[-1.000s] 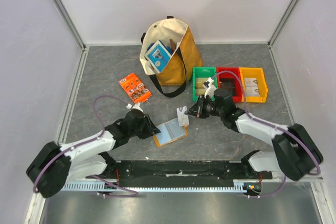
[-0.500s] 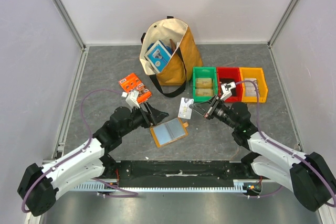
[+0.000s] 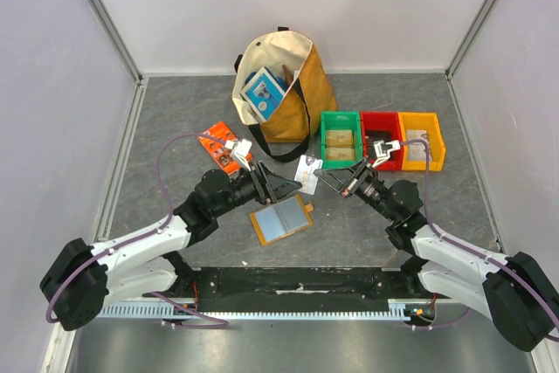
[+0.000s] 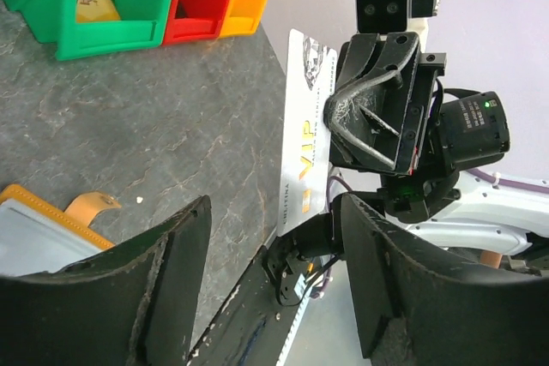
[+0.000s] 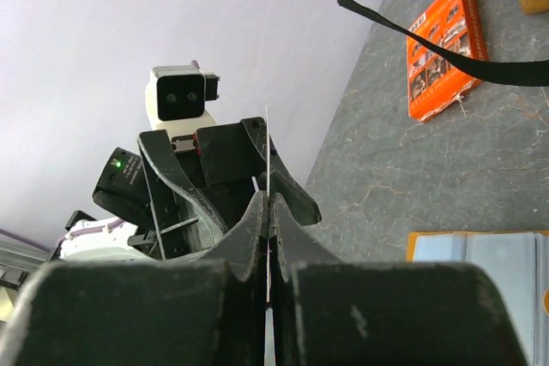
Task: Take the credit cards out of the card holder
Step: Place the credit card in the storage box.
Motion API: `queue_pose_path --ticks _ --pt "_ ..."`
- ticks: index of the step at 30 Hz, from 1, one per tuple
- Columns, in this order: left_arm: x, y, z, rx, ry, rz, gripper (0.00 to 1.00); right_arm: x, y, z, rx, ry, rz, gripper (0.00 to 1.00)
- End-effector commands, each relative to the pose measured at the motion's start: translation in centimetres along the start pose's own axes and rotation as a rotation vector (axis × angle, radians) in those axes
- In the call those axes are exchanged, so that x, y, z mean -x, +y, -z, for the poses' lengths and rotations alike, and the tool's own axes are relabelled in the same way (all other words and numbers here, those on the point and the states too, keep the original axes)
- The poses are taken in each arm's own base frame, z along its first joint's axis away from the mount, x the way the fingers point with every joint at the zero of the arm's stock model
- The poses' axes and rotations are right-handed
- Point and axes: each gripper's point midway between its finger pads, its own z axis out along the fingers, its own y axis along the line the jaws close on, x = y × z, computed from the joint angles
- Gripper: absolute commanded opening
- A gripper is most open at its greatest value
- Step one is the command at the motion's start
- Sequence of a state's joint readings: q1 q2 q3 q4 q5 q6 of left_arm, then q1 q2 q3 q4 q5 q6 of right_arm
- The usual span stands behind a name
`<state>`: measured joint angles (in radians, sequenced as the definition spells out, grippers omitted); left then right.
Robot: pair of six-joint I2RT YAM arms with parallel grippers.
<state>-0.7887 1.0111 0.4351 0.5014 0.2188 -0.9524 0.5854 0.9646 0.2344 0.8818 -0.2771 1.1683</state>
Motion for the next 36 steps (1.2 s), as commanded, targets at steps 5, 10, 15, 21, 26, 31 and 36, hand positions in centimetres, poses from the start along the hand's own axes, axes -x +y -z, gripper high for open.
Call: queue_pose_path --ticks 5,10,15,21,26,31,36 --pt "1.5 -3.7 -1.1 -0.135 -0.04 -0.015 0.52 0.6 1.4 0.1 0.074 -0.048 0.0 0.0" --pt "1.4 -4.2 -1.4 -0.161 -0.027 -0.029 0.1 0.3 1.3 0.2 0.083 -0.042 0.006 0.01" --pt "1.4 -3.0 -0.8 -0.087 0.025 -0.131 0.02 0.2 1.2 0.5 0.066 -0.032 0.052 0.39" --pt "2.2 -2.1 2.3 -0.052 0.172 -0.262 0.02 0.4 1.1 0.8 -0.004 0.051 0.282 0.64" --pt "0.8 -3.5 4.6 -0.112 0.368 -0.365 0.02 -0.1 2.9 1.0 0.016 0.216 0.537 0.72" --pt "0.2 -5.4 5.9 -0.191 0.491 -0.441 0.02 -1.1 4.8 1.2 0.122 0.337 0.663 0.72" --pt "0.3 -6.9 6.7 -0.259 0.539 -0.506 0.02 -1.8 6.1 1.5 0.206 0.427 0.741 0.71"
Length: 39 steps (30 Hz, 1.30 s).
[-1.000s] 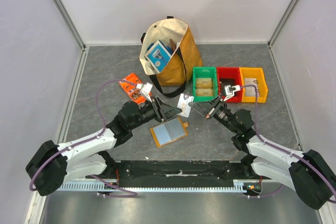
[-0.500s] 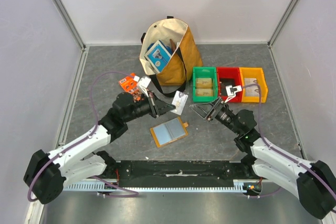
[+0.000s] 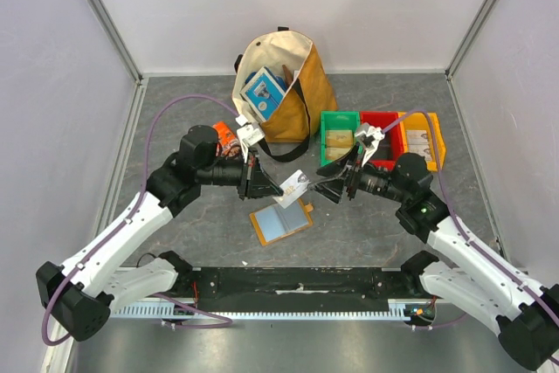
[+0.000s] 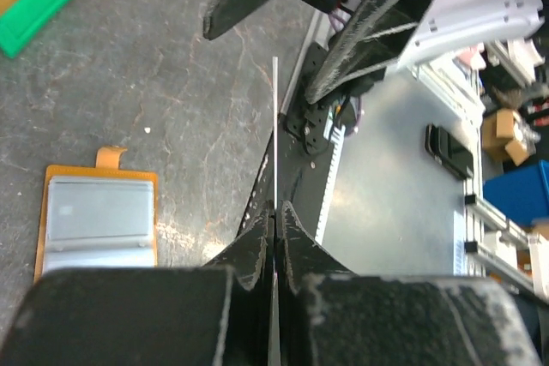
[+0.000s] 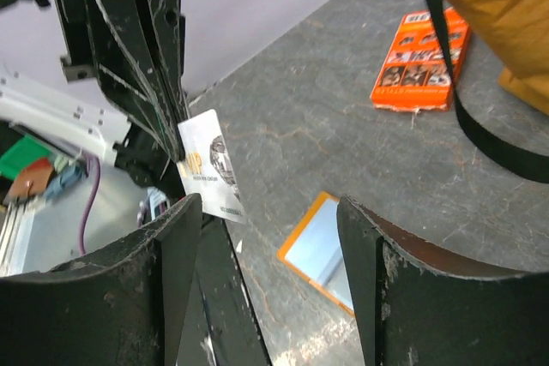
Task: Take the credit cards out of the card holder
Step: Place the credit card in the storage box.
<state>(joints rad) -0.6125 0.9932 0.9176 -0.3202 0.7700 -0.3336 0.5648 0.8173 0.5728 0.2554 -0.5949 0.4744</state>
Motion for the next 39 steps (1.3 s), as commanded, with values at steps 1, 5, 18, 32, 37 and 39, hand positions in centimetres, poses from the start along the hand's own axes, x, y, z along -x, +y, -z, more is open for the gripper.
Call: queue_pose_path --ticks 1,5,18,32,37,39 --pt "-0.7 -2.8 1.2 -0.14 0.088 -0.116 0.02 -0.4 1.9 0.4 0.124 0.102 0.139 0.7" --pt "-0.3 -3.6 1.3 -0.187 0.089 -0.144 0.02 -0.7 3.7 0.5 0.241 0.148 0.151 0.66" --pt "-0.1 -4.0 1.2 -0.23 0.112 -0.167 0.02 -0.7 6.0 0.5 0.405 0.155 0.124 0.3" --pt "1.3 3.7 2.7 0.273 -0.014 -0.14 0.72 0.0 -1.6 0.1 0.006 0.188 0.015 0.0" --pt "0.8 7.9 4.8 0.499 -0.091 -0.064 0.8 1.5 -9.6 3.5 -0.393 0.215 -0.058 0.0" --pt "0.6 9.0 5.8 0.567 -0.111 -0.039 0.82 2.4 -13.0 6.0 -0.569 0.215 -0.096 0.0"
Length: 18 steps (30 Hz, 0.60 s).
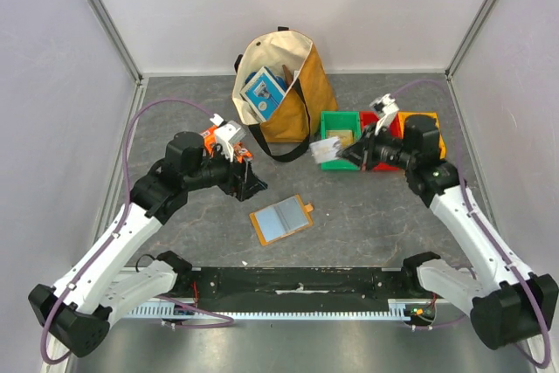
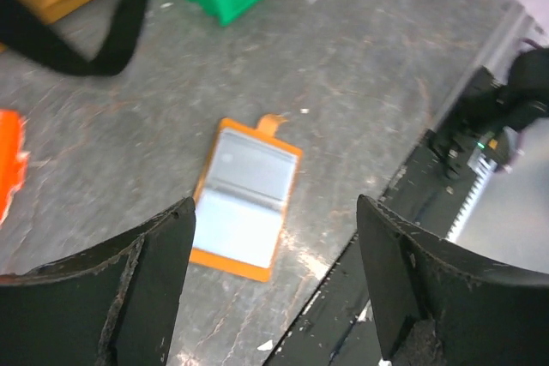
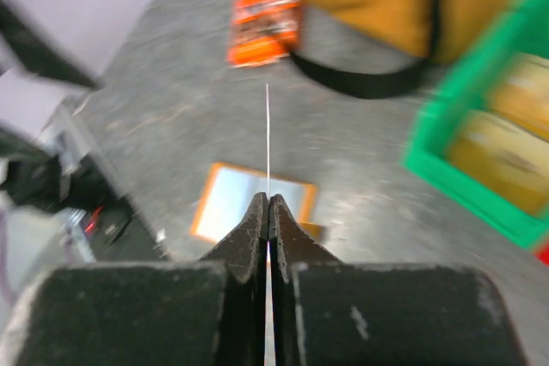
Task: Take the credit cards out of the card holder
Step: Place the credit card in the storage box.
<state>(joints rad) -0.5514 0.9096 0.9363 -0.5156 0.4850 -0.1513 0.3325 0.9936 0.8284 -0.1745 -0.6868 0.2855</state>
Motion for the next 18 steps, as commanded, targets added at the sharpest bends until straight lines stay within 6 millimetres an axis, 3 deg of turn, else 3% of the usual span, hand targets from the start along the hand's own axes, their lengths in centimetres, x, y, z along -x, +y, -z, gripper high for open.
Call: queue_pose_path --ticks 1,4,5,6,11,15,18 --pt "0.3 4.8 1.3 0.261 -0.081 0.078 0.84 1.4 -8.8 4.3 -0.433 0.02 -0.102 0.0" --pt "0.4 6.5 2.5 0.35 -0.132 0.099 0.84 2.6 -14.5 8.9 -0.731 0.001 -0.184 0.0" --pt "0.5 6.9 2.8 0.372 -0.145 0.109 0.84 3.0 -15.4 9.7 -0.787 0.003 -0.196 0.0" --pt "0.5 7.2 3.2 0.395 -0.159 0.116 0.84 3.6 -17.4 12.1 -0.887 -0.029 -0.234 0.0" --pt "0.4 8.3 4.4 0.474 -0.189 0.116 0.85 6.3 -22.4 17.5 -1.13 -0.081 -0.285 0.0" --pt "0.3 8.4 5.0 0.49 -0.213 0.109 0.84 5.7 -26.5 18.4 -1.157 0.0 -0.297 0.0" --pt "0.5 8.3 5.3 0.498 -0.226 0.098 0.84 4.8 -28.9 17.6 -1.118 0.069 -0.304 0.0"
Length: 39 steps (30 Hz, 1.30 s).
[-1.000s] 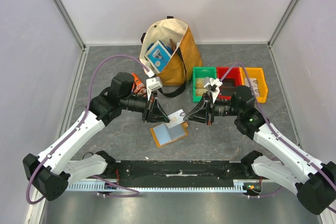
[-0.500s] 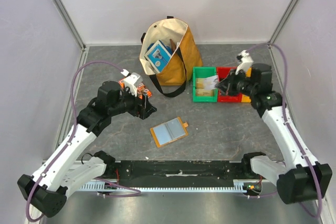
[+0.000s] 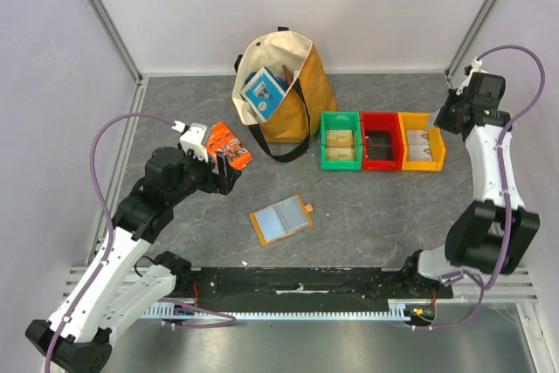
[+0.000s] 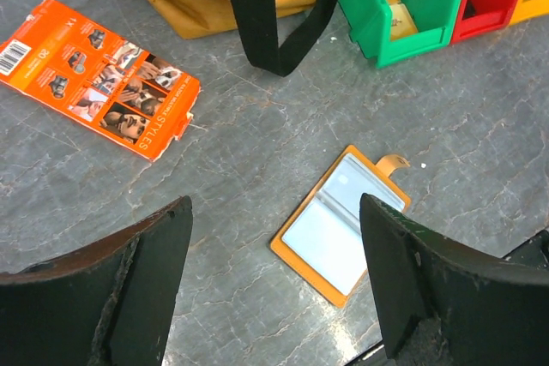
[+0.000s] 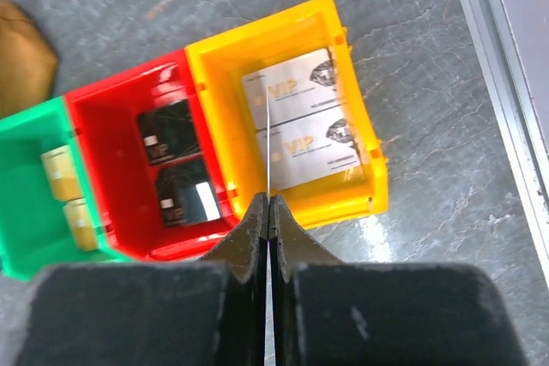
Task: Take the credit cards out of the card holder
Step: Place the credit card in the storage box, then remove the credit card from the card holder.
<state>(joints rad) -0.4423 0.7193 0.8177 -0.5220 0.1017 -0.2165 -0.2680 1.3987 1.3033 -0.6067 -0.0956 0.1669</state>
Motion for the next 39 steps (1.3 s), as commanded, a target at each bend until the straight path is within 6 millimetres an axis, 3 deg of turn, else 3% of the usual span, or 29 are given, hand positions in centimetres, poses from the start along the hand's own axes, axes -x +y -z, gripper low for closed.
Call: queue_pose_path --ticks 1,4,13,17,18,21,23,25,30,32,35,37,39 --pt "1.3 0.5 0.5 0.038 -0.069 0.016 0.84 -0.5 -1.6 -3.0 -0.006 0.087 0.078 0.0" --pt "1.4 0.6 0.6 0.044 -0.075 0.013 0.85 -1.4 -2.1 -5.2 0.004 0.143 0.106 0.0" --pt "1.1 0.6 0.2 0.035 -0.058 0.009 0.84 -4.9 0.6 -8.2 0.239 0.298 0.106 0.0" --pt "0.8 0.6 0.0 0.035 -0.049 0.007 0.84 -5.2 -0.7 -8.8 0.158 0.311 0.101 0.0" --pt "0.8 0.7 0.0 0.037 -0.049 0.007 0.84 -5.0 -1.2 -8.8 0.118 0.305 0.092 0.05" --pt "0.8 0.7 -0.1 0.037 -0.049 0.007 0.84 -4.0 -2.6 -8.4 0.02 0.276 0.072 0.35" --pt "0.7 0.7 -0.2 0.034 -0.047 0.007 0.84 -3.3 -3.5 -7.9 -0.044 0.26 0.072 0.49" --pt "0.6 0.6 -0.4 0.032 -0.041 0.009 0.84 -2.6 -4.0 -7.2 -0.082 0.233 0.061 0.58" --pt "0.2 0.4 -0.9 0.02 -0.014 0.016 0.84 -0.3 -3.3 -4.4 -0.118 0.127 0.028 0.69" --pt "-0.1 0.2 -1.2 0.005 -0.002 0.02 0.83 0.4 -1.9 -3.0 -0.099 0.078 0.037 0.71" --pt "-0.4 -0.5 -1.8 -0.03 0.024 0.05 0.83 0.5 2.6 -1.0 0.021 0.007 0.065 0.71" --pt "-0.5 -1.0 -2.3 -0.054 0.039 0.086 0.82 -0.6 6.6 0.5 0.125 -0.022 0.1 0.71" --pt "-0.8 -1.9 -2.7 -0.095 0.066 0.127 0.81 -3.1 9.6 1.2 0.205 -0.011 0.132 0.71"
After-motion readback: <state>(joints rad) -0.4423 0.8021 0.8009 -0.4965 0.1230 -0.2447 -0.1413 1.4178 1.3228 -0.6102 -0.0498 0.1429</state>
